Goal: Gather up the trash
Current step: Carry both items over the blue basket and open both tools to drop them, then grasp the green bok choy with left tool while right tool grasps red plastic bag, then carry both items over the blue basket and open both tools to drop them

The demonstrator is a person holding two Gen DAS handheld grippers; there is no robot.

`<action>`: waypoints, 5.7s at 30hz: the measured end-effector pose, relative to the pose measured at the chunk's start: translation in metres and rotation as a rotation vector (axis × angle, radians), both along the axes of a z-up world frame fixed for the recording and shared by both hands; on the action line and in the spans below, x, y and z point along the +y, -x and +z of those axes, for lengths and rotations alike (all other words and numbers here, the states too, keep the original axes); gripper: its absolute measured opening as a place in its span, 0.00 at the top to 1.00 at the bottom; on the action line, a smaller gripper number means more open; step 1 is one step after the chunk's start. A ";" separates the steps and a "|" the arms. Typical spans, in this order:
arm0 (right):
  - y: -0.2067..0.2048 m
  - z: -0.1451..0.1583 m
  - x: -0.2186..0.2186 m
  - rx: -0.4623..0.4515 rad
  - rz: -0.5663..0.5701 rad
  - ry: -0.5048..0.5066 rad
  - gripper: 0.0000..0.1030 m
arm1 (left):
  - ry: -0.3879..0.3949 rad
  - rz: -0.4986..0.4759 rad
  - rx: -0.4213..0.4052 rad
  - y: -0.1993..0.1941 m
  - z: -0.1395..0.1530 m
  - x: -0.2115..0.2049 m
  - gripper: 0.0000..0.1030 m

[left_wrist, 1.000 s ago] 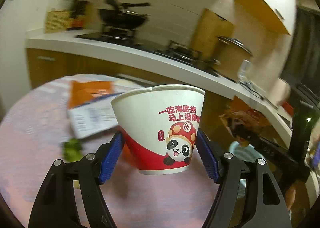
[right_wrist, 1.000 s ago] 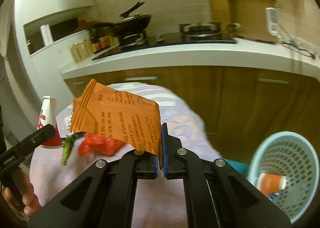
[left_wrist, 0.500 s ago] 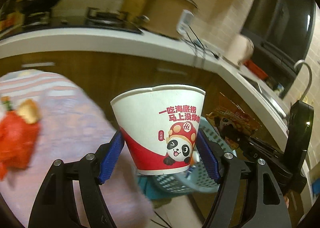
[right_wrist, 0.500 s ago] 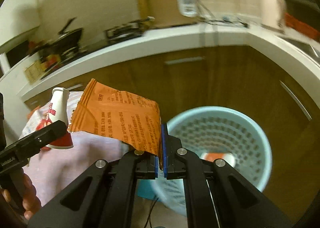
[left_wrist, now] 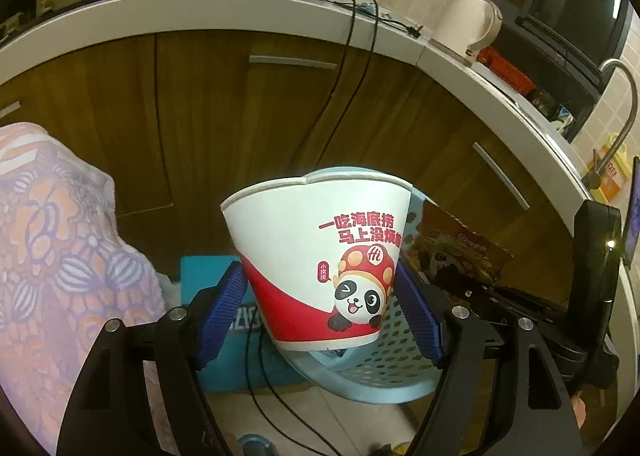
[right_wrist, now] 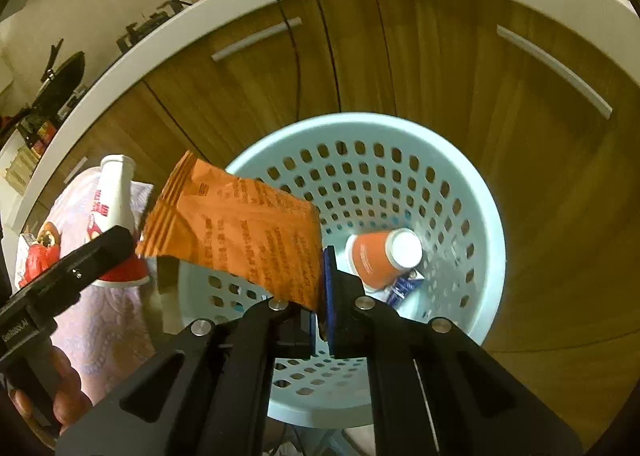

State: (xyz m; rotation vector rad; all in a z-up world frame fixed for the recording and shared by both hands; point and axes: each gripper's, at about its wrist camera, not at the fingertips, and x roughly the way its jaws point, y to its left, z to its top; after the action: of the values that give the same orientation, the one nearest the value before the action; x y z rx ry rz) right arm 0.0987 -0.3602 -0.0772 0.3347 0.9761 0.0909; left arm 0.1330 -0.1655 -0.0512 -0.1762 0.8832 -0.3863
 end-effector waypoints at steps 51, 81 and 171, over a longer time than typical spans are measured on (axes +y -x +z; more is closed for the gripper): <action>0.040 0.130 0.303 -0.377 0.543 0.007 0.47 | 0.017 0.741 -0.179 0.173 0.075 0.348 0.23; 0.045 0.092 0.407 -0.329 0.646 0.056 0.30 | -0.109 0.774 0.002 0.172 0.001 0.372 0.82; 0.029 0.035 -0.014 -0.120 -0.074 0.088 0.72 | -0.026 -0.082 -0.101 0.022 0.008 -0.029 0.79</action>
State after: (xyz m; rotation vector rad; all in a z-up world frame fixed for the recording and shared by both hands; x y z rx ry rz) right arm 0.0697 -0.3746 -0.0420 0.2806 0.8457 0.0004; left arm 0.1106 -0.1944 -0.0431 -0.0956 0.7971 -0.4561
